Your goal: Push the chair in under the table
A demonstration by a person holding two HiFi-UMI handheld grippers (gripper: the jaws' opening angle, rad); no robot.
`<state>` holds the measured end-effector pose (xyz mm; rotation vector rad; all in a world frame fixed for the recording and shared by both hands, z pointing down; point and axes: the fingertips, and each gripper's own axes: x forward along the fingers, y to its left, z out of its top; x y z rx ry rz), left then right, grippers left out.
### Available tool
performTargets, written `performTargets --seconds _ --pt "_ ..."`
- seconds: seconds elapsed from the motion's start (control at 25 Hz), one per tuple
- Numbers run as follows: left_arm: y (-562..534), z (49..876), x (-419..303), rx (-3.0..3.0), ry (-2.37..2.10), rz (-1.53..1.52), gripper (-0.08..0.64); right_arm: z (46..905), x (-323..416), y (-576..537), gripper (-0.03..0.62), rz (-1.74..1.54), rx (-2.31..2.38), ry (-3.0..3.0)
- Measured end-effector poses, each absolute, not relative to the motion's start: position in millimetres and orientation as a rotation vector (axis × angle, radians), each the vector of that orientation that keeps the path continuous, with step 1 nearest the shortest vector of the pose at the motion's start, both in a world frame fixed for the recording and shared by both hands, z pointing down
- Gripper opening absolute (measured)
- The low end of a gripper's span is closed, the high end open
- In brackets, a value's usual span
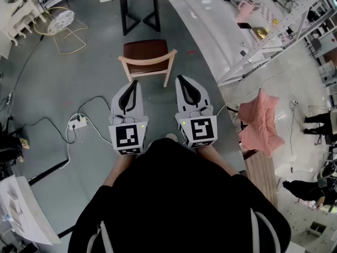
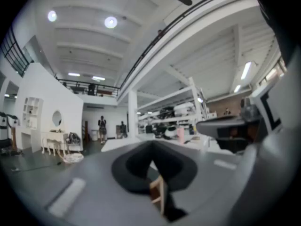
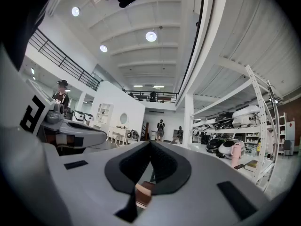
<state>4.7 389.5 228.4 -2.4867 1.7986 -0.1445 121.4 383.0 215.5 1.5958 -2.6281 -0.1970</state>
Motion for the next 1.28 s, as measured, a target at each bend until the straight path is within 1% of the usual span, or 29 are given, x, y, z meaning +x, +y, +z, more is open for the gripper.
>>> performTargets --seconds 0.28,0.52,0.72,1.08,1.28 --pt "386.5 239.8 -3.6 -2.520 1.774 -0.152 0.009 222.9 114.6 384.0 0.021 -0.164 1.609 -2.650" --pt "364.9 246.4 -9.9 -2.523 1.760 -0.144 0.009 226.2 109.3 356.1 0.021 -0.167 1.612 -2.669" --pt "323.5 257.9 -15.3 -2.523 1.773 -0.141 0.009 234.6 101.9 312.9 0.021 -0.171 1.577 -2.695" --pt "211.9 259.8 -15.6 -2.507 1.783 -0.143 0.009 245.7 95.3 193.9 0.022 -0.147 1.489 -2.713" --pt "175.8 264.8 -24.5 -2.494 1.843 -0.153 0.009 252.3 87.2 151.3 0.023 -0.116 1.422 -2.721"
